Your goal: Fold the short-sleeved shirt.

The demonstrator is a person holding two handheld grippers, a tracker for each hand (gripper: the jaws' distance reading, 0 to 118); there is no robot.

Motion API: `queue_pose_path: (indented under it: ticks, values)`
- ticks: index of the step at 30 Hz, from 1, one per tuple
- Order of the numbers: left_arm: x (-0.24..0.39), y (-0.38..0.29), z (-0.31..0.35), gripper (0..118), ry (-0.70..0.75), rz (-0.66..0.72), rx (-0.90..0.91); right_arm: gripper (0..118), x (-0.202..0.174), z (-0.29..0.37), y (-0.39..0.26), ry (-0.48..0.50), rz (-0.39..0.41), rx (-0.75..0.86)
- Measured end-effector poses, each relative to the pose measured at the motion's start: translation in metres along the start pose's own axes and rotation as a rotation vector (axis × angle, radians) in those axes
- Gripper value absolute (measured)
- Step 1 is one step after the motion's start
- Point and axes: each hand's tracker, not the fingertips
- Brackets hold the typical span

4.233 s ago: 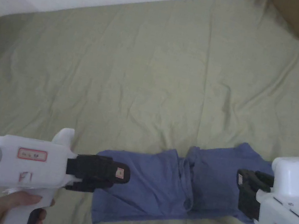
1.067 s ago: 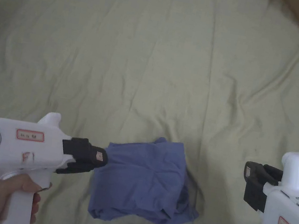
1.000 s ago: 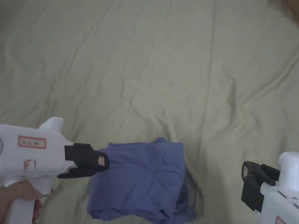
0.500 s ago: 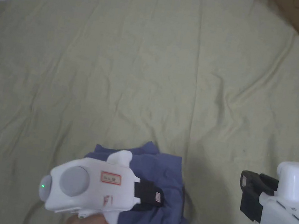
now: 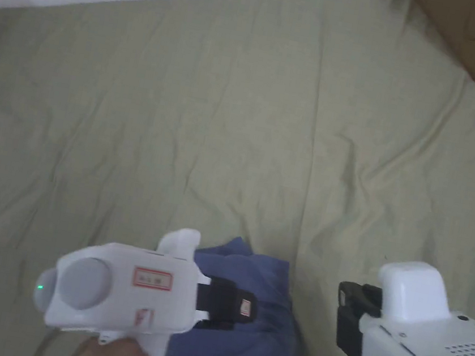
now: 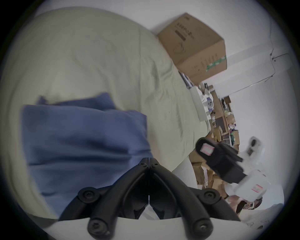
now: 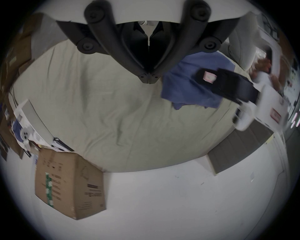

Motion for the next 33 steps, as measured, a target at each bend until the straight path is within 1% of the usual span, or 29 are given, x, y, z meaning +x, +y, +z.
queue_pose_path:
  ticks: [1, 2, 3, 4, 6, 7, 8, 9, 10, 11, 12, 13, 15, 19, 22, 25, 28, 29, 30, 31, 32, 33]
  values:
    - [-0.007, -0.001, 0.02, 0, -0.003, 0.008, 0.024, 0, -0.01, -0.006, 0.001, 0.019, 0.035, -0.005]
    - [-0.017, -0.004, 0.038, 3, -0.008, 0.013, 0.045, 0, -0.021, -0.012, 0.0, 0.042, 0.069, -0.01]
    - [-0.027, -0.006, 0.054, 20, -0.005, 0.027, 0.072, 0, -0.031, -0.018, 0.0, 0.064, 0.093, -0.016]
    - [-0.039, -0.009, 0.07, 46, -0.004, 0.048, 0.102, 0, -0.043, -0.026, -0.001, 0.09, 0.116, -0.026]
    - [-0.063, -0.017, 0.09, 112, 0.0, 0.083, 0.134, 0, -0.061, -0.043, -0.005, 0.119, 0.131, -0.054]
    - [-0.075, -0.022, 0.097, 118, 0.012, 0.108, 0.15, 0, -0.069, -0.052, -0.008, 0.131, 0.124, -0.066]
    - [-0.091, -0.026, 0.108, 117, -0.005, 0.133, 0.195, 0, -0.074, -0.062, -0.011, 0.139, 0.117, -0.078]
    - [-0.104, -0.028, 0.112, 117, -0.015, 0.151, 0.199, 0, -0.076, -0.072, -0.016, 0.126, 0.117, -0.081]
    - [-0.118, -0.032, 0.112, 117, -0.064, 0.188, 0.216, 0, -0.079, -0.082, -0.021, 0.079, 0.123, -0.119]
    - [-0.13, -0.033, 0.109, 117, -0.103, 0.227, 0.211, 0, -0.081, -0.091, -0.025, 0.049, 0.129, -0.144]
    - [-0.132, -0.035, 0.101, 117, -0.123, 0.267, 0.196, 0, -0.081, -0.097, -0.029, 0.058, 0.135, -0.131]
    - [-0.141, -0.035, 0.093, 117, -0.153, 0.302, 0.173, 0, -0.081, -0.1, -0.03, 0.046, 0.139, -0.138]
    - [-0.156, -0.031, 0.074, 117, -0.214, 0.322, 0.125, 0, -0.081, -0.099, -0.026, 0.042, 0.135, -0.126]
    - [-0.17, -0.012, 0.025, 118, -0.308, 0.291, 0.06, 0, -0.082, -0.102, -0.024, 0.028, 0.149, -0.135]
    - [-0.158, 0.006, 0.01, 118, -0.399, 0.268, 0.079, 0, -0.081, -0.102, -0.024, 0.027, 0.135, -0.14]
    - [-0.153, 0.022, -0.007, 118, -0.338, 0.218, -0.001, 0, -0.081, -0.102, -0.021, 0.03, 0.113, -0.15]
    - [-0.143, 0.021, -0.014, 116, -0.345, 0.142, -0.025, 0, -0.081, -0.101, -0.02, 0.03, 0.1, -0.149]
    - [-0.141, 0.02, -0.013, 111, -0.339, 0.127, -0.032, 0, -0.081, -0.099, -0.02, 0.029, 0.098, -0.15]
    - [-0.141, 0.019, -0.01, 84, -0.297, 0.114, -0.038, 0, -0.082, -0.097, -0.018, 0.025, 0.095, -0.15]
    - [-0.143, 0.02, -0.007, 41, -0.159, 0.124, -0.036, 0, -0.083, -0.095, -0.016, 0.018, 0.091, -0.15]
    - [-0.155, 0.019, -0.011, 25, -0.157, 0.18, -0.064, 0, -0.083, -0.09, -0.012, 0.02, 0.077, -0.137]
    - [-0.166, 0.018, -0.01, 25, -0.233, 0.258, -0.079, 0, -0.085, -0.084, -0.006, 0.024, 0.052, -0.093]
